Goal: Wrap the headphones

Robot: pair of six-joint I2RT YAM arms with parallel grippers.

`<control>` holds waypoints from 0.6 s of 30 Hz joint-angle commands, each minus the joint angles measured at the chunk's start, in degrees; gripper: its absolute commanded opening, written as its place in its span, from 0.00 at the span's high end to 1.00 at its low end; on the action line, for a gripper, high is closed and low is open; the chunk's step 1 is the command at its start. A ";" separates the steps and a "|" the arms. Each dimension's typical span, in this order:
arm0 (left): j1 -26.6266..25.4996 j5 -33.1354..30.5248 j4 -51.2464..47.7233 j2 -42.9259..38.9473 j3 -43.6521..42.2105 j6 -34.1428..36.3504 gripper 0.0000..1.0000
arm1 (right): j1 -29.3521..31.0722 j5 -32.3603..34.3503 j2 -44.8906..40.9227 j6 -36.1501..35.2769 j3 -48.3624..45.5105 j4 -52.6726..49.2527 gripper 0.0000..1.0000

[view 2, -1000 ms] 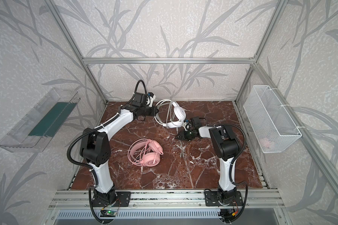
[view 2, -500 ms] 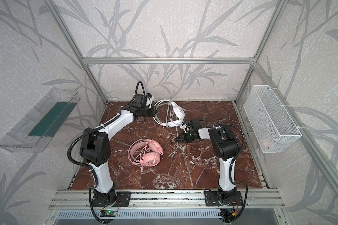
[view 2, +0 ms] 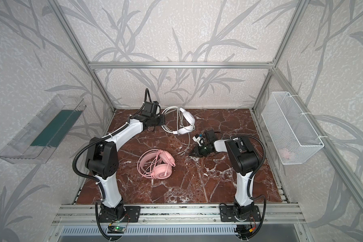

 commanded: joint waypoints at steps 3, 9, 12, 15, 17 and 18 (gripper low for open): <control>0.15 -0.36 1.57 -2.23 0.55 -1.60 1.00 | 0.64 3.28 -4.94 -6.78 -1.04 -4.70 0.74; 0.17 -0.60 1.10 -0.99 0.46 -1.57 1.00 | 4.45 11.24 -11.07 -21.47 1.06 -14.38 0.65; 0.24 -0.59 1.10 -0.29 0.94 -1.37 1.00 | 6.03 10.54 -14.43 -25.71 0.60 -13.16 0.62; 0.25 -0.61 0.70 0.27 1.51 -1.03 1.00 | 8.75 15.52 -16.78 -30.69 2.83 -18.09 0.61; 0.41 -0.76 0.95 0.69 1.61 -1.15 1.00 | 10.14 18.71 -17.11 -33.49 4.08 -21.59 0.61; 0.48 -0.55 1.05 0.90 1.61 -1.24 1.00 | 10.26 19.56 -17.00 -33.45 4.56 -22.52 0.61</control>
